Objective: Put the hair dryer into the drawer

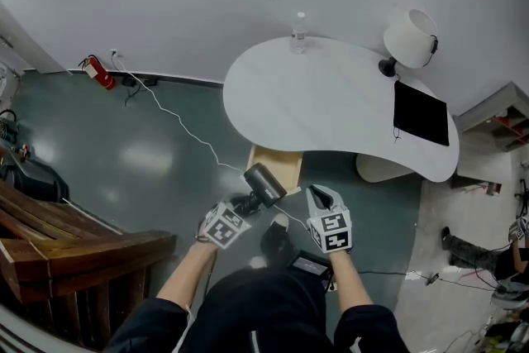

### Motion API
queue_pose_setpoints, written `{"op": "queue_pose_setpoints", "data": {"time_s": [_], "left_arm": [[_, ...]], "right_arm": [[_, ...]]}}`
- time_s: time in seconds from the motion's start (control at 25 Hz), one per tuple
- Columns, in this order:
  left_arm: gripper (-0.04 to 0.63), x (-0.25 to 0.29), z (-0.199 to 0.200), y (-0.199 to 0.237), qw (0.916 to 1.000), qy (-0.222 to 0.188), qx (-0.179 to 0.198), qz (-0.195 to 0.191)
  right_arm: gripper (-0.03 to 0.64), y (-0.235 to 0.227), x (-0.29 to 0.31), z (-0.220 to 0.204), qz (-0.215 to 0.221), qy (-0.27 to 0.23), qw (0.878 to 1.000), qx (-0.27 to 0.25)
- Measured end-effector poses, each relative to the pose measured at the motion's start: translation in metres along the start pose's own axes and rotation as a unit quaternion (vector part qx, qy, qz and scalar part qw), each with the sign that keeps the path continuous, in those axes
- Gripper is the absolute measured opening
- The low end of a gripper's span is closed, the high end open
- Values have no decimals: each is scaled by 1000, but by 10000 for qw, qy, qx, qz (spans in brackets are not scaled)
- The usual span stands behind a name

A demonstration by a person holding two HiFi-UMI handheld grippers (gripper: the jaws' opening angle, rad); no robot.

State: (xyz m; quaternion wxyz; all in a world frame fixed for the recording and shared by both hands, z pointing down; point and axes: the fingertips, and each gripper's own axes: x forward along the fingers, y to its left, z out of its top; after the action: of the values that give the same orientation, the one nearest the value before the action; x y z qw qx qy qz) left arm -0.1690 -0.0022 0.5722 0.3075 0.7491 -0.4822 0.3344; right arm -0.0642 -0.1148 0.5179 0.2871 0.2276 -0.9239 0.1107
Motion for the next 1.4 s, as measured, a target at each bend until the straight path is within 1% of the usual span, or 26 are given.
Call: {"op": "queue_pose_setpoints", "data": {"time_s": [0.16, 0.28, 0.4, 0.52, 0.72, 0.92, 1.04, 1.4], "left_arm": [[216, 13, 16, 14, 10000, 67, -17, 2], [216, 23, 27, 24, 9999, 106, 114, 21], [216, 32, 35, 34, 9995, 183, 251, 20], [216, 38, 38, 36, 9993, 255, 275, -38], [216, 44, 39, 43, 9983, 363, 431, -121], [216, 41, 44, 44, 9967, 419, 606, -330], [216, 41, 45, 45, 9956, 429, 746, -384], [216, 42, 46, 47, 9934, 444, 907, -544]], "right_arm": [[8, -18, 15, 13, 54, 3, 10000, 34], [8, -30, 26, 19, 109, -6, 9999, 79], [9, -40, 38, 18, 145, 48, 9998, 89], [8, -45, 44, 13, 194, 139, 9996, 166], [9, -47, 51, 14, 180, 176, 9993, 268], [8, -47, 50, 21, 41, 145, 9991, 398], [8, -44, 47, 20, -31, 137, 9988, 465], [8, -43, 47, 18, -148, 149, 9976, 667]]}}
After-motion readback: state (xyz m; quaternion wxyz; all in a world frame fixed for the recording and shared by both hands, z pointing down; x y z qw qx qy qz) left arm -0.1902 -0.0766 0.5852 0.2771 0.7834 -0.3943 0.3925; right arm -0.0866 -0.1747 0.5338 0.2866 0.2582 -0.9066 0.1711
